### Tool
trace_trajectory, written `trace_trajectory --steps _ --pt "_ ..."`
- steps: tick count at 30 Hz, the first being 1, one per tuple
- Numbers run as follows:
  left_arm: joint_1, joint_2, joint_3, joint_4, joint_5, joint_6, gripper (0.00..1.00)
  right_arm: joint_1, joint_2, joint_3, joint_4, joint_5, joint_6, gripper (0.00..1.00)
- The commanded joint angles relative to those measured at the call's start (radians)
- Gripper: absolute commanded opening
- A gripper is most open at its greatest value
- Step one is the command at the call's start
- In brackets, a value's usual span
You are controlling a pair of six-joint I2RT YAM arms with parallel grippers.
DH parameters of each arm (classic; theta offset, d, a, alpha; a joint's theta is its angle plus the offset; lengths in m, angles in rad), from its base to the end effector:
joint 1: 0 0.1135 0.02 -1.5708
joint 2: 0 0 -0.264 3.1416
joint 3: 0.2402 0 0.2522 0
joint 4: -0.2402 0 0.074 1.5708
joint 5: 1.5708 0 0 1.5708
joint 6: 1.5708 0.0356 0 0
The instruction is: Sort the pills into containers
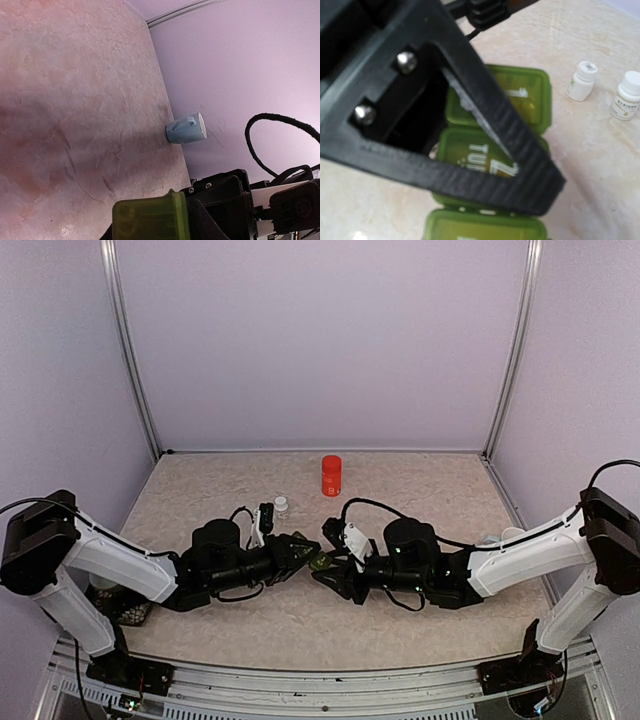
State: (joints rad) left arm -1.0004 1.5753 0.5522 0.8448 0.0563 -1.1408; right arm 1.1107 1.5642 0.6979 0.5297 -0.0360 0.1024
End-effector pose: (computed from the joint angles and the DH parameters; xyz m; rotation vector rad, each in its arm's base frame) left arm 0.1645 -0.2601 0.1802 -0.0955 2.0459 -1.5295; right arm 0.1436 0.2927 0.1935 -0.9889 1.7396 0.8389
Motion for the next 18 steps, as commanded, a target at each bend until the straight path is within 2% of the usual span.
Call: trace_trajectory --steps 1,9,18 --pt "-0.007 -0.013 -0.008 0.034 0.006 0.002 0.34 0.001 -0.015 -0.01 0.014 0.021 0.016 0.42" --pt "-0.009 -0.031 -0.029 0.073 -0.025 -0.035 0.32 0.0 -0.02 -0.041 0.098 0.024 0.006 0.66" --pt "-0.01 -0.037 -0.034 0.114 -0.035 -0.06 0.23 -0.004 -0.019 -0.103 0.197 0.017 -0.016 0.69"
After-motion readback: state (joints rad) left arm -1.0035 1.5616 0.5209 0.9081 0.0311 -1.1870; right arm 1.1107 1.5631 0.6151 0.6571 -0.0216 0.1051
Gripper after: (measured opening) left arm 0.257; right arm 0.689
